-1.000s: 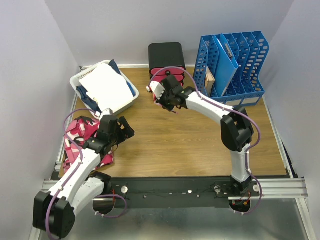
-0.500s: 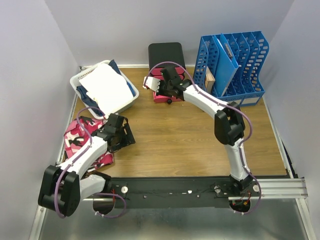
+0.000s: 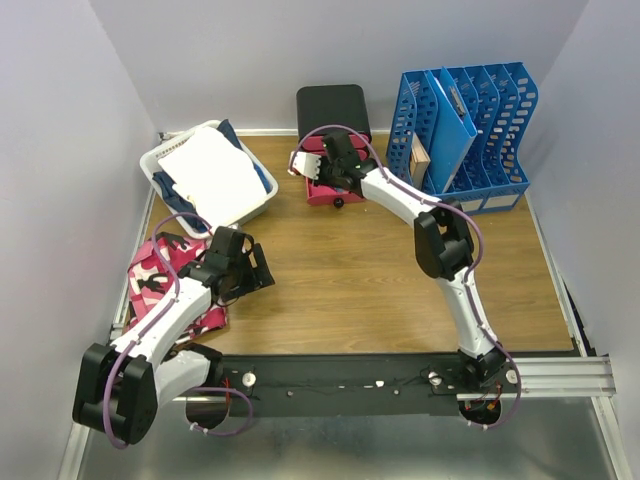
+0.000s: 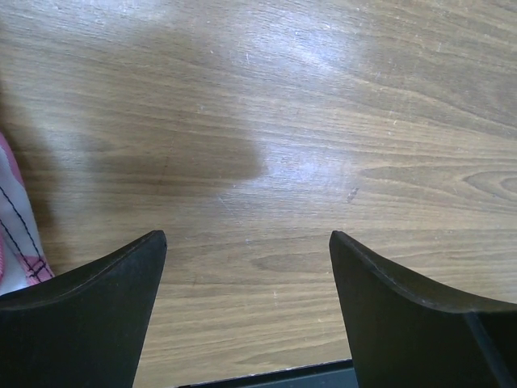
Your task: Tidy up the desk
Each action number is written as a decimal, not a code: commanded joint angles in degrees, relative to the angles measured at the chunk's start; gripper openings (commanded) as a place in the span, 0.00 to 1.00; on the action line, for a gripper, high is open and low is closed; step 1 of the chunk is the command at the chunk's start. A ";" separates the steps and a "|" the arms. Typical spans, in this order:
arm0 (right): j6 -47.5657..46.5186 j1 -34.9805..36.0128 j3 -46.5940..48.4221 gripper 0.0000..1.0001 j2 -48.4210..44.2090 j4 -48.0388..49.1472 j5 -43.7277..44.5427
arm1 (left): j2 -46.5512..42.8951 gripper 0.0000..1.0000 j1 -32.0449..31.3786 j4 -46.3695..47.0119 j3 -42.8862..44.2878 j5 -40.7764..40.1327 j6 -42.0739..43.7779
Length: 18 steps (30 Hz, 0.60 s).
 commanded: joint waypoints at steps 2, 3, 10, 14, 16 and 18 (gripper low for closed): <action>2.01 0.15 2.08 0.41 0.42 1.44 0.26 | -1.03 0.91 -0.29 1.52 -0.87 1.59 0.90; 2.54 0.15 2.08 0.41 0.07 1.00 -0.18 | -0.95 0.91 -0.29 1.61 -0.95 1.67 0.90; 7.02 0.06 1.99 0.30 -3.45 -7.42 -10.01 | -0.33 0.91 -0.29 2.31 -0.78 1.85 1.16; 7.29 -0.03 0.59 0.12 -5.12 -14.89 -21.50 | -0.07 0.91 -0.29 2.84 -0.95 1.85 1.25; 6.85 0.06 -1.08 0.08 -5.91 -16.05 -23.81 | 0.28 0.91 -0.29 3.10 -0.87 1.94 1.25; 6.06 0.15 -2.22 0.01 -6.09 -17.63 -25.93 | 0.64 0.91 -0.29 3.19 -0.78 2.11 1.25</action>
